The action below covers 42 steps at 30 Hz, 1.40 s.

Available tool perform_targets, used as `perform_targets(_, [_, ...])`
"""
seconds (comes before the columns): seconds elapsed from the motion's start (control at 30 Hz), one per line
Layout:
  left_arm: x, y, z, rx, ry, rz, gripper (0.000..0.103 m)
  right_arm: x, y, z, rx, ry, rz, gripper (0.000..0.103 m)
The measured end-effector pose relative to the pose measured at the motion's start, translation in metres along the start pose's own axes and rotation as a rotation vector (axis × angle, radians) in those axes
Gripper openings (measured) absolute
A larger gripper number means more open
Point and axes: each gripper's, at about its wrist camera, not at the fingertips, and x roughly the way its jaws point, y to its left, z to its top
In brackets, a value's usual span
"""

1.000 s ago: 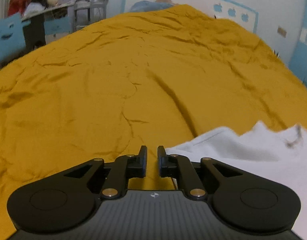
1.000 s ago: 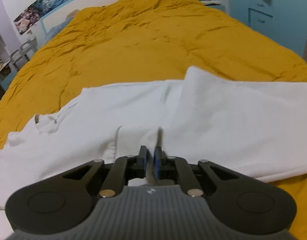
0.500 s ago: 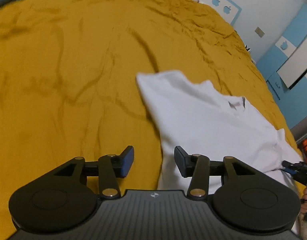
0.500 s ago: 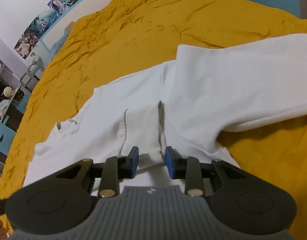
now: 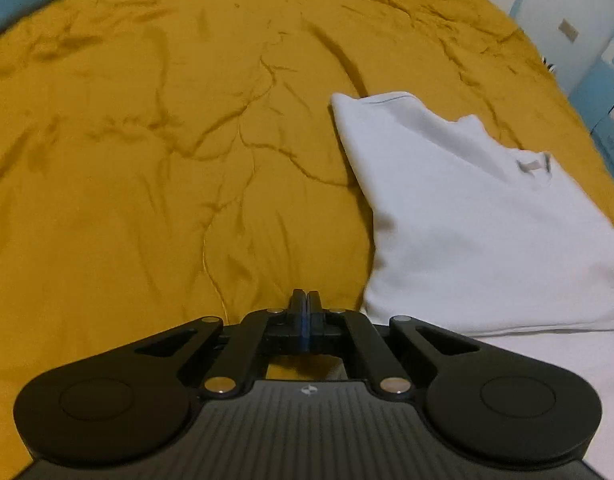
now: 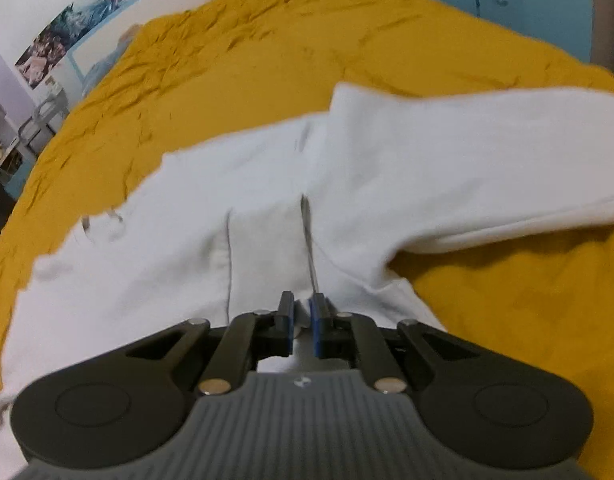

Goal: Fold small clothes

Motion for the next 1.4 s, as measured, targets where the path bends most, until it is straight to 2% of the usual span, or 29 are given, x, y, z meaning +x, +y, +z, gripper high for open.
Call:
perform_targets(0.07, [-0.009, 0.004, -0.001, -0.018, -0.015, -0.017, 0.0, 0.002, 0.003, -0.001, -0.018, -0.005, -0.005, 0.003])
perform_targets(0.13, [-0.018, 0.004, -0.001, -0.02, -0.037, -0.014, 0.0, -0.003, 0.004, 0.002, -0.035, -0.017, -0.012, 0.009])
perform_targets(0.27, [-0.045, -0.018, 0.001, 0.058, -0.105, 0.004, 0.001, -0.025, -0.001, 0.01, -0.054, -0.053, -0.015, 0.016])
perform_targets(0.33, [-0.06, -0.035, 0.005, 0.104, -0.14, -0.001, 0.004, -0.042, -0.008, 0.018, -0.068, -0.062, 0.004, 0.017])
perform_targets(0.37, [-0.067, -0.045, 0.007, 0.128, -0.158, 0.0, 0.005, -0.051, -0.01, 0.021, -0.08, -0.064, 0.008, 0.02])
perform_targets(0.4, [-0.075, -0.056, 0.009, 0.155, -0.175, -0.001, 0.009, -0.063, -0.014, 0.026, -0.098, -0.067, 0.012, 0.027])
perform_targets(0.47, [-0.087, -0.072, 0.013, 0.193, -0.203, -0.016, 0.018, -0.083, -0.022, 0.033, -0.126, -0.079, 0.02, 0.032])
perform_targets(0.53, [-0.095, -0.091, 0.016, 0.216, -0.226, -0.033, 0.026, -0.104, -0.033, 0.039, -0.15, -0.079, 0.023, 0.039])
perform_targets(0.67, [-0.093, -0.119, 0.016, 0.227, -0.247, -0.064, 0.031, -0.13, -0.063, 0.054, -0.148, -0.057, -0.01, 0.044])
perform_targets(0.77, [-0.083, -0.129, 0.014, 0.2, -0.236, -0.091, 0.034, -0.143, -0.096, 0.058, -0.089, -0.063, -0.055, 0.044])
perform_targets(0.87, [-0.07, -0.134, 0.009, 0.173, -0.2, -0.104, 0.035, -0.157, -0.144, 0.062, 0.042, -0.08, -0.08, 0.045])
perform_targets(0.93, [-0.058, -0.137, 0.005, 0.171, -0.176, -0.081, 0.035, -0.168, -0.178, 0.063, 0.122, -0.105, -0.113, 0.049])
perform_targets(1.13, [-0.033, -0.141, -0.006, 0.141, -0.108, -0.027, 0.035, -0.189, -0.28, 0.069, 0.329, -0.173, -0.194, 0.05])
perform_targets(1.4, [-0.015, -0.144, -0.014, 0.135, -0.062, 0.07, 0.039, -0.172, -0.374, 0.076, 0.575, -0.205, -0.216, 0.05])
